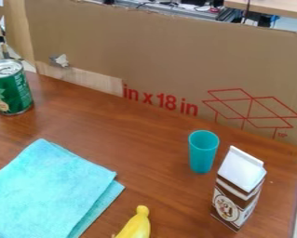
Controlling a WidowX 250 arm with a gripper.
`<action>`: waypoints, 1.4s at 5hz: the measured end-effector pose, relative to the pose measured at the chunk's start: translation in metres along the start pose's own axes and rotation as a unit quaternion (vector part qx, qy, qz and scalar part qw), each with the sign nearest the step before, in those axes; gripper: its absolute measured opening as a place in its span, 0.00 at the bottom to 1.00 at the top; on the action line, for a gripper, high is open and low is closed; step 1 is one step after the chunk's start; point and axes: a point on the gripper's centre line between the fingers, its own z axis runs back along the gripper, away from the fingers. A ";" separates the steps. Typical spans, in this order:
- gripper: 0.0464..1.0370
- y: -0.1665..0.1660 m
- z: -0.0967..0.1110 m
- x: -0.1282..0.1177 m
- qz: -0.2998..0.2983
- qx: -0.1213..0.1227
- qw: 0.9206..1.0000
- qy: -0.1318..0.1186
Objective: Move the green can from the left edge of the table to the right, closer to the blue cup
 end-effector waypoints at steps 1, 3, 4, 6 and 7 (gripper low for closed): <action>0.96 -0.001 -0.005 0.000 0.000 -0.009 1.000 0.006; 0.96 0.021 0.008 0.022 0.000 -0.007 1.000 -0.012; 0.96 0.038 0.011 0.033 0.007 -0.002 1.000 -0.014; 0.96 0.083 0.023 0.059 0.054 0.006 0.998 -0.026; 0.96 0.105 0.018 0.065 0.088 0.003 0.996 -0.021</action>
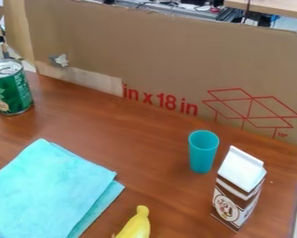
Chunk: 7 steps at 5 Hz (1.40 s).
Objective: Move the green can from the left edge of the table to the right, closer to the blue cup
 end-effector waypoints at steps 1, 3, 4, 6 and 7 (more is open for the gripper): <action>0.96 0.015 -0.013 0.014 0.019 -0.007 1.000 0.012; 0.96 0.039 -0.040 0.032 0.020 0.005 0.999 0.025; 0.96 0.050 -0.048 0.040 0.021 0.042 0.999 0.002; 0.96 0.018 -0.073 0.074 -0.005 0.004 0.999 -0.038; 0.96 0.004 -0.075 0.088 -0.027 0.008 0.999 -0.037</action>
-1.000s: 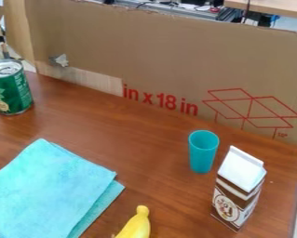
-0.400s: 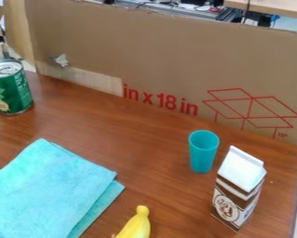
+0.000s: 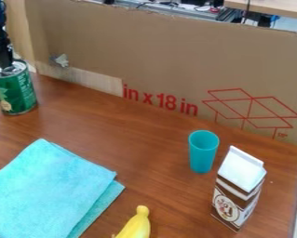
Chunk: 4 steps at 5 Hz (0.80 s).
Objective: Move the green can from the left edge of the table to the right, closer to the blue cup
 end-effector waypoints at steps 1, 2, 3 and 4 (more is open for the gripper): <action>0.96 -0.014 -0.001 0.002 -0.016 -0.002 1.000 0.005; 0.96 -0.050 0.000 -0.006 -0.041 -0.021 0.999 0.014; 0.96 -0.089 0.001 -0.011 -0.060 -0.051 0.997 0.016; 0.96 -0.130 0.001 -0.016 -0.067 -0.083 0.994 0.012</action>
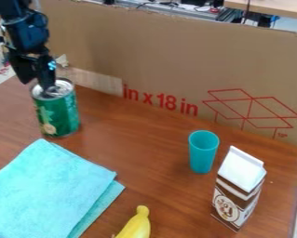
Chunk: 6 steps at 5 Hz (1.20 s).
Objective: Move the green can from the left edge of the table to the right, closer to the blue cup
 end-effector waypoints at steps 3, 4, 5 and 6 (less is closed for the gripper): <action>0.96 -0.059 -0.007 0.010 0.061 -0.033 0.995 -0.067; 0.96 -0.065 -0.005 0.008 0.074 -0.029 0.995 -0.064; 0.96 -0.065 0.003 0.000 0.092 -0.019 0.994 -0.048; 0.96 -0.064 0.025 -0.001 0.095 0.004 0.993 -0.068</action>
